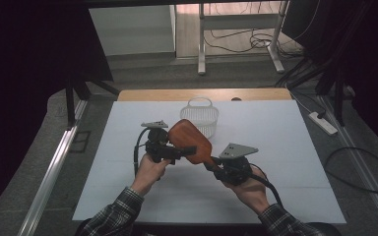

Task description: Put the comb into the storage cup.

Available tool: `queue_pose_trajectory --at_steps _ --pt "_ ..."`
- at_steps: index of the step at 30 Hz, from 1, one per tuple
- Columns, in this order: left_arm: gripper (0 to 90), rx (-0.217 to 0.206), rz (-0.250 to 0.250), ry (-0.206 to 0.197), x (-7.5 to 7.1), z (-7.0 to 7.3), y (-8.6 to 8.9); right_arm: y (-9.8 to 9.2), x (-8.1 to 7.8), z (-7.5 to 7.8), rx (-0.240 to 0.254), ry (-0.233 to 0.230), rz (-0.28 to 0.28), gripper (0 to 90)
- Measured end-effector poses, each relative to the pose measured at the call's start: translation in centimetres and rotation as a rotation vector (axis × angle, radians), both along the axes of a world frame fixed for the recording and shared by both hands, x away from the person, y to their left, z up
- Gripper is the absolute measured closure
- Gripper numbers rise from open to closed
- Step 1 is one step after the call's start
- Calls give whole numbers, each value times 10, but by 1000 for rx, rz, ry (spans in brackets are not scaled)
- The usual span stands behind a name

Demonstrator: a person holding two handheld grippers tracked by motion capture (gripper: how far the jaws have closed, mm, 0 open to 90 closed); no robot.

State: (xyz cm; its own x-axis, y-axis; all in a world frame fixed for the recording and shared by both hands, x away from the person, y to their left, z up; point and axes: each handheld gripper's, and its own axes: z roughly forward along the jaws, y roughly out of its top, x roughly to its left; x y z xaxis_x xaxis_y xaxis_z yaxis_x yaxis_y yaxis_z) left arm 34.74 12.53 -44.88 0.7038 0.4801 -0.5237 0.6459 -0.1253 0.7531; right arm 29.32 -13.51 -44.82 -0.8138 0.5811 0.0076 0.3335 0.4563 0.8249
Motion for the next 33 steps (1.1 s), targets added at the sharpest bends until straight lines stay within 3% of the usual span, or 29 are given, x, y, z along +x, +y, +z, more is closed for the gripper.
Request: queue_pose_trajectory --at_steps 6,9,14,17,22,28,33 --pt "5 -15 -5 19 1 -3 0 3 -2 -1 8 -1 8 720" --pt "61 -23 -8 23 1 -3 0 3 -2 -1 8 -5 10 720" --pt "253 -76 -24 67 0 -5 2 3 -3 -1 16 -14 11 720" --pt "303 -101 -22 99 0 -5 2 2 -3 -2 24 -13 18 720" --pt "405 -182 -46 157 3 -8 7 2 -2 -3 29 -7 24 721" --pt "496 -195 -78 186 5 -10 8 4 1 -10 2 27 32 721" --pt "521 -206 -94 180 6 -11 8 4 2 -10 -3 28 40 717"
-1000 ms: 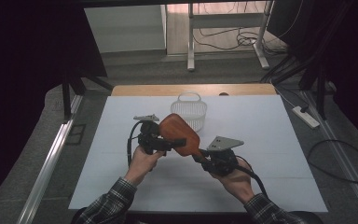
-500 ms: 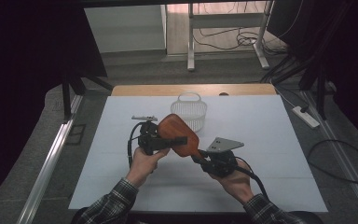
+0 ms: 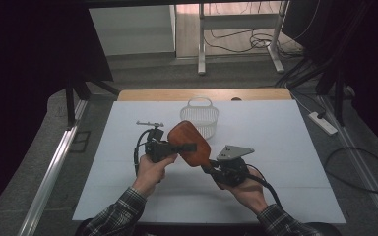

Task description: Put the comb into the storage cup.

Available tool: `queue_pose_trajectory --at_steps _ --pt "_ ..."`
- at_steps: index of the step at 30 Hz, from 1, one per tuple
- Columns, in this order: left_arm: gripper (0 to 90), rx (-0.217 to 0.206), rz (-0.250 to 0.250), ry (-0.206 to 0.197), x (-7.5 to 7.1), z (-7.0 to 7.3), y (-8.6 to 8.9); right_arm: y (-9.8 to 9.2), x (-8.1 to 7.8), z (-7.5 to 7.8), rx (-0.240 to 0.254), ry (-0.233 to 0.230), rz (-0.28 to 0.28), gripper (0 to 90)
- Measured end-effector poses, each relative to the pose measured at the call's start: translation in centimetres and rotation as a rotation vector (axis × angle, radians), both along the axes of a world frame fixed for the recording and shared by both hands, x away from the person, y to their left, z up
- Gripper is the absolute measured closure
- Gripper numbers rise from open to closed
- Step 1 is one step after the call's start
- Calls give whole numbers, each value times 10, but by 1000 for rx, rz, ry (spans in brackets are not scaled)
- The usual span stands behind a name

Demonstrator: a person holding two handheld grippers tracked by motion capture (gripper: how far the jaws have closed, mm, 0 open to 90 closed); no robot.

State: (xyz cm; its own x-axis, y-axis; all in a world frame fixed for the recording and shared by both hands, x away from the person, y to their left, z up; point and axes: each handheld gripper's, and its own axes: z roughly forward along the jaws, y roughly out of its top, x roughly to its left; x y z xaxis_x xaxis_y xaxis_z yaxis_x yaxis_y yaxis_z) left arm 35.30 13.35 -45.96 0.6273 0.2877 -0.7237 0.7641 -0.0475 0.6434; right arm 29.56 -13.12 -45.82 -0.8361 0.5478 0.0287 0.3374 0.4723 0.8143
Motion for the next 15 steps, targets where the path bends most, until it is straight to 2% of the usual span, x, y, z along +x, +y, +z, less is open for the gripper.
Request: queue_pose_trajectory --at_steps 4,6,7,8,9,11,15 --pt "528 32 2 -27 -2 4 -1 -1 2 0 12 22 16 662" --pt "527 35 0 -31 -2 5 -2 -1 3 0 12 34 26 633" --pt "527 47 0 -45 -3 7 -3 -1 3 -1 9 43 34 614" --pt "526 67 0 -60 -4 9 -4 0 4 -2 -6 74 48 547" --pt "526 74 3 -65 -4 10 -5 1 5 -3 -12 89 48 535" --pt "525 91 4 -73 -4 12 -5 0 6 -4 -18 99 45 513" --pt "524 99 10 -83 -2 14 -4 -2 10 -4 -33 120 42 426"
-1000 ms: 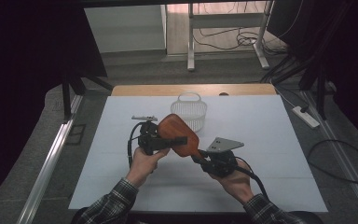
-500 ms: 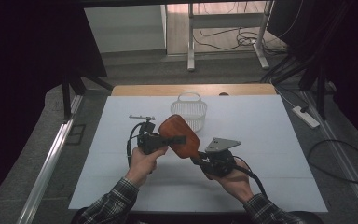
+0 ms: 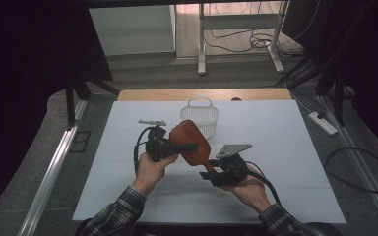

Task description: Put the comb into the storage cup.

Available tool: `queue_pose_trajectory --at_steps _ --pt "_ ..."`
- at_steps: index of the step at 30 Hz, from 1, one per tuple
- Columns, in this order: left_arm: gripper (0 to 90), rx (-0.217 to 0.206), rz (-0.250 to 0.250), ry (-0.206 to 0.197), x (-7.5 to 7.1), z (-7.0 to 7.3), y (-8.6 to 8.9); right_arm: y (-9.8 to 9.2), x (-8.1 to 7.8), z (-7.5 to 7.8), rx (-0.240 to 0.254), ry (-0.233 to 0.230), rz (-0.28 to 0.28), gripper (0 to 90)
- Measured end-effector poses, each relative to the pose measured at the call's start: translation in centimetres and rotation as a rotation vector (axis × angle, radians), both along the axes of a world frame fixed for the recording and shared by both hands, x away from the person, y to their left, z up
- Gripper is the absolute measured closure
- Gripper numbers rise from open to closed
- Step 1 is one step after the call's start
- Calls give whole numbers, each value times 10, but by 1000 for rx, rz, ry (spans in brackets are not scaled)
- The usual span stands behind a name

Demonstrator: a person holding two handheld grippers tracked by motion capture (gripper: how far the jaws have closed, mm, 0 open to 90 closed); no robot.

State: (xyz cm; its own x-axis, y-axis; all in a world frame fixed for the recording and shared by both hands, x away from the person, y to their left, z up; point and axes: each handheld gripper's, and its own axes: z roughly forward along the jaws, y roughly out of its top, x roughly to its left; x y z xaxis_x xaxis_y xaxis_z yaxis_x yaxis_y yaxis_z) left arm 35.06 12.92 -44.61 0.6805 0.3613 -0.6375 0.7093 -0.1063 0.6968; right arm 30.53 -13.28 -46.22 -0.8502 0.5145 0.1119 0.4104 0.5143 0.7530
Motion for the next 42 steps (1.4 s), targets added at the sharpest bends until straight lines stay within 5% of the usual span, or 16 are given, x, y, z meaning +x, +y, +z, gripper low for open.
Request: queue_pose_trajectory --at_steps 6,10,17,21,42 --pt "522 17 18 -24 1 5 2 -4 2 1 -6 9 -7 318" --pt "521 36 23 -43 2 10 2 -6 -2 4 -25 -33 -14 230" --pt "518 75 36 -80 5 21 2 -15 1 5 -25 18 -25 131" --pt "518 92 50 -90 10 26 3 -19 1 3 -80 11 -52 54" --pt "514 134 106 -143 28 47 13 -46 1 1 -99 40 -53 0"
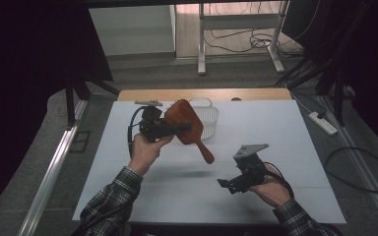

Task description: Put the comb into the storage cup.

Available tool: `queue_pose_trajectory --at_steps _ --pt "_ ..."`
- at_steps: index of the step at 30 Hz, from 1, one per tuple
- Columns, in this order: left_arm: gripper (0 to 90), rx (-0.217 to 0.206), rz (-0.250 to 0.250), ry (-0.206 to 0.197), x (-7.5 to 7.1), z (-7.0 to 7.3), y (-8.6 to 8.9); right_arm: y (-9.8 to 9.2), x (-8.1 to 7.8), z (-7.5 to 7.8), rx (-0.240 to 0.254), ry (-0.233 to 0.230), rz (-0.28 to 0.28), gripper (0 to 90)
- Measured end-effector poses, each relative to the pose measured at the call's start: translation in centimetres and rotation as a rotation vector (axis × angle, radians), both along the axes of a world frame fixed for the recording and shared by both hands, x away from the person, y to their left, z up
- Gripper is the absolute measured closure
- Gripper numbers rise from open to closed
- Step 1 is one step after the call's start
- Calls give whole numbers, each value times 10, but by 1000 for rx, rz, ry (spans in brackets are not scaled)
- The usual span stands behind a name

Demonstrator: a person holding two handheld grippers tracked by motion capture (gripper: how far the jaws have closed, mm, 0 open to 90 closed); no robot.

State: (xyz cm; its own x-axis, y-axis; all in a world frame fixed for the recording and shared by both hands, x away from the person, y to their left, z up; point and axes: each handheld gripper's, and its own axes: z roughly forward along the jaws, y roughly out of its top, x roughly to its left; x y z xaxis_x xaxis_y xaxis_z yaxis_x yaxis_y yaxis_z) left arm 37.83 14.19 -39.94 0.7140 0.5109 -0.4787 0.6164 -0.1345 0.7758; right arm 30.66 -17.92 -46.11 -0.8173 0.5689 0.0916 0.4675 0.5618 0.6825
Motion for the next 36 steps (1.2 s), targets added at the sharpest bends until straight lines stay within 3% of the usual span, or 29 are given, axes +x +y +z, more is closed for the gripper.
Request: queue_pose_trajectory --at_steps 6,19,28,36 --pt "515 -2 18 -6 5 5 5 -10 0 -1 -3 25 -10 0" --pt "515 10 56 -25 17 15 12 -40 -7 0 -15 15 -70 0" --pt "515 1 85 -29 27 23 18 -59 -12 3 -2 -4 -124 0" --pt "515 -13 109 -24 34 25 24 -73 -18 2 -19 -5 -161 0"
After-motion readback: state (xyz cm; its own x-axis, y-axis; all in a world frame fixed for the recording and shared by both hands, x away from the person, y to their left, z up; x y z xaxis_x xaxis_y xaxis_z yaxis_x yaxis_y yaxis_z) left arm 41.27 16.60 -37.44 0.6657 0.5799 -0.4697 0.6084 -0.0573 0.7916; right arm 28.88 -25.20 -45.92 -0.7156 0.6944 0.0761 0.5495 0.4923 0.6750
